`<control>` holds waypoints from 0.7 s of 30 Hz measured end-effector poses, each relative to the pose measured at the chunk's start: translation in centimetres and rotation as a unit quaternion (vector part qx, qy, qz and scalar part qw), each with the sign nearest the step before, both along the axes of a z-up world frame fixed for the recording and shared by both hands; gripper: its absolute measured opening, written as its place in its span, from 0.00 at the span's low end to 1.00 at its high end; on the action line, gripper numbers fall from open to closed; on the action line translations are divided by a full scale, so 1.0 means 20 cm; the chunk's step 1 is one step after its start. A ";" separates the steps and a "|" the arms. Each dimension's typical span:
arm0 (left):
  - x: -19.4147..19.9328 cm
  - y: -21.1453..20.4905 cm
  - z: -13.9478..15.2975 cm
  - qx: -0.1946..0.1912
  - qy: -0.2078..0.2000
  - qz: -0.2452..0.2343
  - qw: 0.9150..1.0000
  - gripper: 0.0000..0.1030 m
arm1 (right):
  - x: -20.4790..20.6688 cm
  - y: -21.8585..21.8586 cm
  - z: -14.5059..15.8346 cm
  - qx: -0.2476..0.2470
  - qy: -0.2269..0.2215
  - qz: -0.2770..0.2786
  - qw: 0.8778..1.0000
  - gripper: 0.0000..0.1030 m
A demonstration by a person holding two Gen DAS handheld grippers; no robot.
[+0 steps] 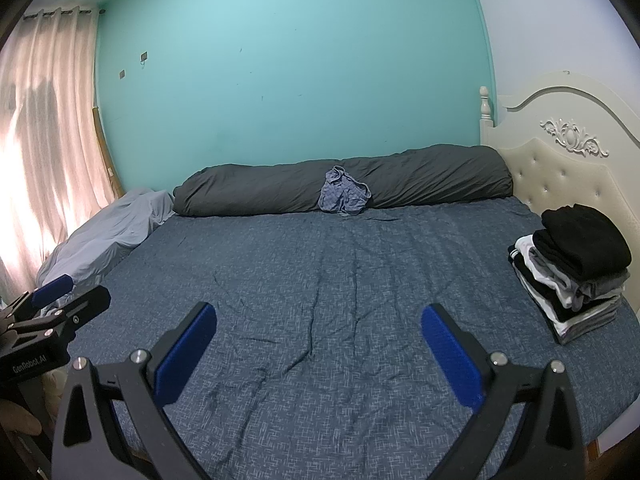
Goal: Fold clothes
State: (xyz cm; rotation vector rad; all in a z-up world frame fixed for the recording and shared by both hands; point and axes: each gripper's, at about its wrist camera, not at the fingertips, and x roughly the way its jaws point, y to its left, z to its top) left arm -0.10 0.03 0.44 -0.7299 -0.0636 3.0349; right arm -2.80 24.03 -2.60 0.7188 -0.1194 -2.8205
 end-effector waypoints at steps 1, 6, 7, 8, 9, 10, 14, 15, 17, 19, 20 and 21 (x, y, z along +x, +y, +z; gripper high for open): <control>0.00 0.00 0.00 0.000 -0.001 0.000 1.000 1.00 | 0.00 0.00 0.00 0.000 0.000 0.000 1.000 1.00; 0.00 0.00 -0.01 -0.001 0.000 -0.001 1.000 1.00 | -0.01 0.00 0.00 0.000 -0.002 0.000 1.000 1.00; 0.00 0.00 -0.01 -0.001 0.000 -0.001 1.000 1.00 | -0.01 0.00 0.00 0.000 -0.002 0.000 1.000 1.00; 0.00 0.00 -0.01 -0.001 0.000 -0.001 1.000 1.00 | -0.01 0.01 -0.01 0.000 -0.003 0.000 1.000 1.00; 0.00 0.00 -0.01 -0.001 0.000 -0.001 1.000 1.00 | -0.01 0.00 0.00 0.000 -0.003 -0.001 1.000 1.00; 0.01 0.00 -0.02 -0.001 0.001 0.000 1.000 1.00 | -0.01 0.00 0.00 0.000 -0.003 0.000 1.000 1.00; 0.01 0.01 -0.01 -0.003 0.001 0.000 1.000 1.00 | -0.01 0.00 0.00 0.000 -0.003 0.000 1.000 1.00; 0.01 0.01 -0.01 -0.002 0.001 0.000 1.000 1.00 | -0.01 0.00 -0.01 0.000 -0.003 0.001 1.000 1.00; 0.00 0.00 -0.01 -0.002 0.001 0.000 1.000 1.00 | -0.01 0.00 -0.01 0.000 -0.003 0.000 1.000 1.00; 0.00 0.00 -0.01 -0.001 0.000 -0.001 1.000 1.00 | 0.00 0.00 -0.01 0.000 -0.003 0.000 1.000 1.00; 0.00 0.00 -0.01 -0.001 0.000 -0.002 1.000 1.00 | 0.00 0.00 -0.01 0.000 -0.002 0.000 1.000 1.00; 0.00 0.00 -0.01 -0.001 0.000 -0.002 1.000 1.00 | 0.00 0.00 -0.01 0.000 -0.002 0.000 1.000 1.00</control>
